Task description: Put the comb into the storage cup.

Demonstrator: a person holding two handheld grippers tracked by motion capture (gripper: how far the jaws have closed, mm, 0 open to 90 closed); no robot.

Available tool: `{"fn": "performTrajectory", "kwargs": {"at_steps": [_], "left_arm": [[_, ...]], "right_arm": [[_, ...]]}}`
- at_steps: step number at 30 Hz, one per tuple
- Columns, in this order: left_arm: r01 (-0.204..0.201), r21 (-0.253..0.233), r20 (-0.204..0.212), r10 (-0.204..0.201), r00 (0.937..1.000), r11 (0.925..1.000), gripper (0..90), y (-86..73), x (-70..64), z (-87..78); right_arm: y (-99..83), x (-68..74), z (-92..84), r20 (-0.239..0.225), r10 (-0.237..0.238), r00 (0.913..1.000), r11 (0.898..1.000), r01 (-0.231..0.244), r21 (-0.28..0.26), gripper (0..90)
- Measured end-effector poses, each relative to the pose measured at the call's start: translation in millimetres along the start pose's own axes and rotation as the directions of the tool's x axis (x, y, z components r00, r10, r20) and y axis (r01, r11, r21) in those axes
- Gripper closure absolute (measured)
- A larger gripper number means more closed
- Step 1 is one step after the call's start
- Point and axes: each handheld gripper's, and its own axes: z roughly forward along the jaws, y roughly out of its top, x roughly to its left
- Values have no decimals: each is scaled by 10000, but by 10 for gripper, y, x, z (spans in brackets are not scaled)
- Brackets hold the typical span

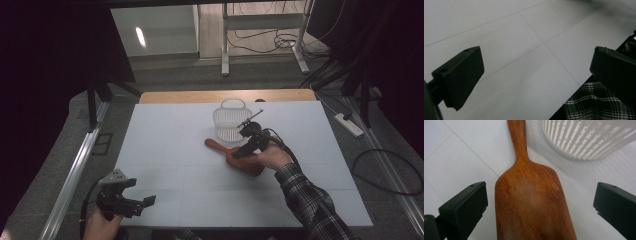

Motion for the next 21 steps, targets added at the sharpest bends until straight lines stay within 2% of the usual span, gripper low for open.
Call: {"fn": "performTrajectory", "kwargs": {"at_steps": [4, 7, 12, 13, 15, 20, 21], "left_arm": [[-5, 5, 8, 5, 10000, 10000, 2, 0, 0, 0], [-2, 5, 13, 2, 10000, 10000, 2, 0, 1, 0], [3, 11, 34, -4, 10000, 10000, 2, 0, -1, 2], [2, 12, 33, -2, 10000, 10000, 2, 0, -1, 2], [-2, 16, 32, 2, 10000, 10000, 2, 0, -2, 2], [-1, 28, 46, 1, 10000, 10000, 2, 1, -1, 3], [-1, 28, 46, 1, 10000, 10000, 3, 1, -1, 3]], "right_arm": [[38, 8, 26, -55, -30, 10000, 10000, 30, 40, 0], [60, 12, 45, -101, -63, 9999, 10000, 63, 39, 62], [80, 13, 41, -224, -204, 9995, 9998, 204, -11, 303], [85, 11, 36, -230, -212, 9995, 9998, 212, -28, 387], [95, 6, 33, -399, -268, 9988, 9996, 267, -27, 469], [126, -8, 52, -381, -469, 9982, 9988, 475, 154, 677], [134, -18, 59, -493, -529, 9974, 9984, 538, 169, 724]]}}
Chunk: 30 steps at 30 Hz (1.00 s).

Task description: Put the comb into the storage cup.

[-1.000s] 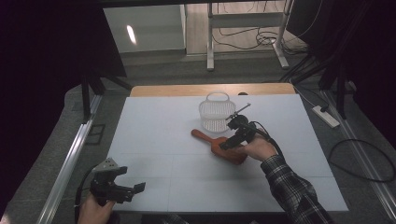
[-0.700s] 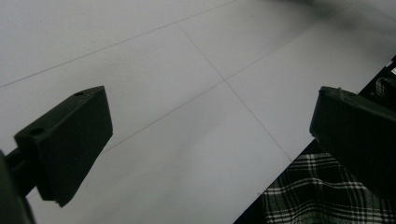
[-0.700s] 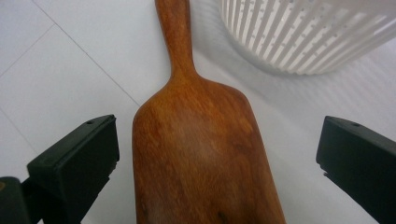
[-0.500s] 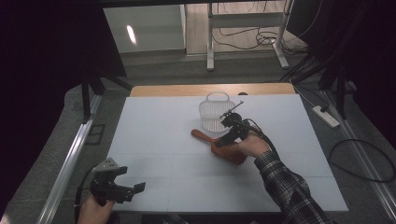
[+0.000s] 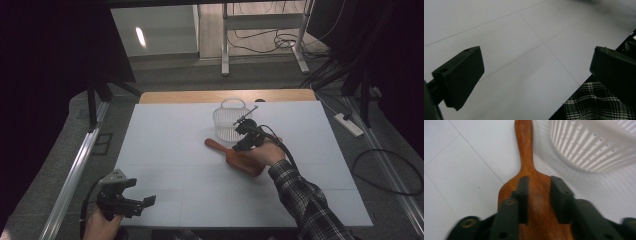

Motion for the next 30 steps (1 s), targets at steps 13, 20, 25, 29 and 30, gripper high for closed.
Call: {"fn": "performTrajectory", "kwargs": {"at_steps": [13, 20, 25, 29, 30], "left_arm": [[-28, 19, -2, 28, 10000, 10000, 3, 1, -1, 3], [-33, 33, 11, 33, 10000, 10000, 4, 2, 0, 5], [-49, 49, 2, 49, 10000, 10000, 4, 3, -2, 6], [-61, 56, 9, 60, 10000, 10000, 5, 3, -2, 7], [-67, 64, 7, 67, 10000, 10000, 5, 3, -2, 7]], "right_arm": [[87, -117, 125, 490, 94, 9988, 9999, -101, 139, 893], [99, -181, 230, 850, 190, 9962, 9994, -214, 266, 893], [99, -217, 293, 961, 266, 9950, 9988, -303, 373, 893], [100, -220, 306, 1018, 237, 9945, 9987, -280, 419, 894], [100, -218, 308, 1039, 221, 9943, 9987, -266, 423, 893]]}}
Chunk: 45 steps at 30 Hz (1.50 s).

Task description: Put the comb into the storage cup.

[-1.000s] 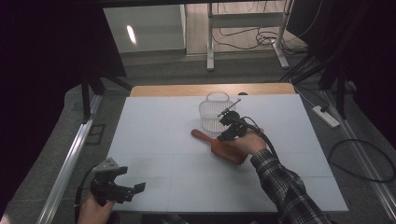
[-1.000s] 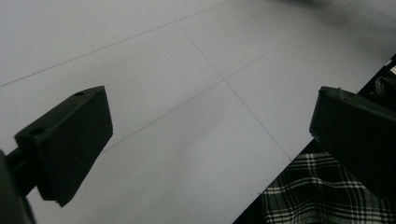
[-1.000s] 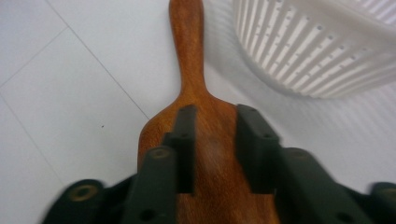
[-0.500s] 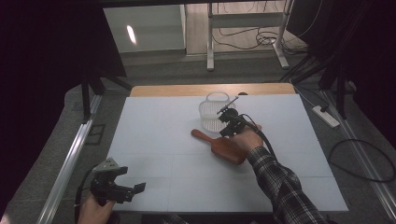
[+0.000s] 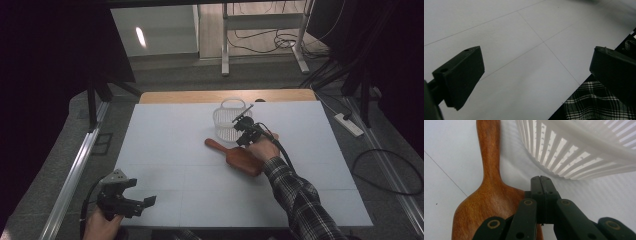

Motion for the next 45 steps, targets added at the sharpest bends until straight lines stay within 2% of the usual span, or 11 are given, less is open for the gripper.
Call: {"fn": "performTrajectory", "kwargs": {"at_steps": [27, 29, 32, 34, 35, 37, 39, 45], "left_arm": [[-69, 82, -15, 69, 10000, 9999, 6, 4, -4, 5], [-81, 93, -16, 81, 10000, 9999, 6, 5, -5, 5], [-77, 89, -20, 77, 10000, 9999, 6, 5, -5, 5], [-80, 89, -22, 80, 10000, 9999, 6, 4, -5, 4], [-82, 90, -23, 82, 10000, 9999, 6, 4, -4, 4], [-73, 87, -23, 73, 10000, 9999, 6, 3, -4, 4], [-84, 90, -21, 85, 10000, 9999, 6, 4, -5, 4], [-76, 102, -18, 77, 10000, 9999, 7, 4, -4, 6]], "right_arm": [[7, 122, 32, 75, -91, 9999, 9997, 92, -229, 895], [10, 144, 32, -25, -110, 9999, 9996, 109, -274, 895], [16, 173, 34, -586, 9, 9983, 9990, -35, -437, 895], [19, 193, 36, -541, -45, 9985, 9991, 22, -435, 895], [27, 234, 38, -380, -267, 9989, 9989, 252, -402, 894], [34, 272, 51, -432, -337, 9985, 9987, 319, -404, 895], [44, 331, 76, -276, -544, 9981, 9980, 535, -343, 895], [62, 418, 118, -296, -687, 9972, 9974, 681, -215, 895]]}}
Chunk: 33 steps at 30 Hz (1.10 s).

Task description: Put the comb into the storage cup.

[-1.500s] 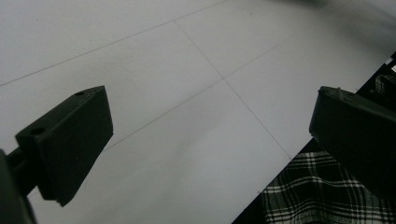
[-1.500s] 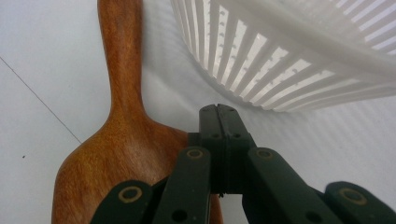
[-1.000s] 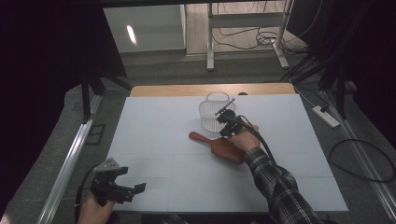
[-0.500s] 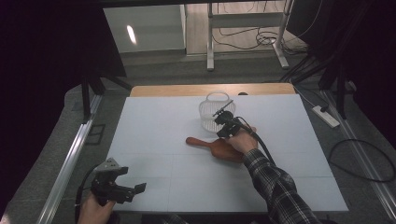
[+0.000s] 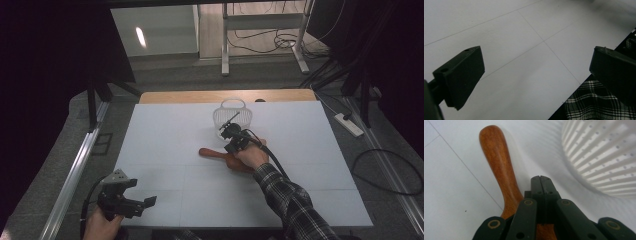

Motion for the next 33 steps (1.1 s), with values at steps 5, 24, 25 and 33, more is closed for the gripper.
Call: {"fn": "performTrajectory", "kwargs": {"at_steps": [5, 24, 25, 33], "left_arm": [[1, -17, -15, -1, 10000, 10000, 7, 1, -6, 3], [-2, -9, -26, 2, 10000, 10000, 7, 0, -6, 3], [-5, -11, -35, 5, 10000, 10000, 7, 0, -7, 3], [-32, 25, -73, 32, 10000, 10000, 7, 2, -10, 4]], "right_arm": [[13, 66, 24, 81, -143, 9999, 9998, 142, 141, 895], [-82, 384, 11, -470, -751, 9961, 9960, 772, 456, 894], [-93, 394, 6, -489, -771, 9958, 9959, 793, 440, 894], [-217, 461, -53, -731, -806, 9941, 9958, 835, 375, 894]]}}
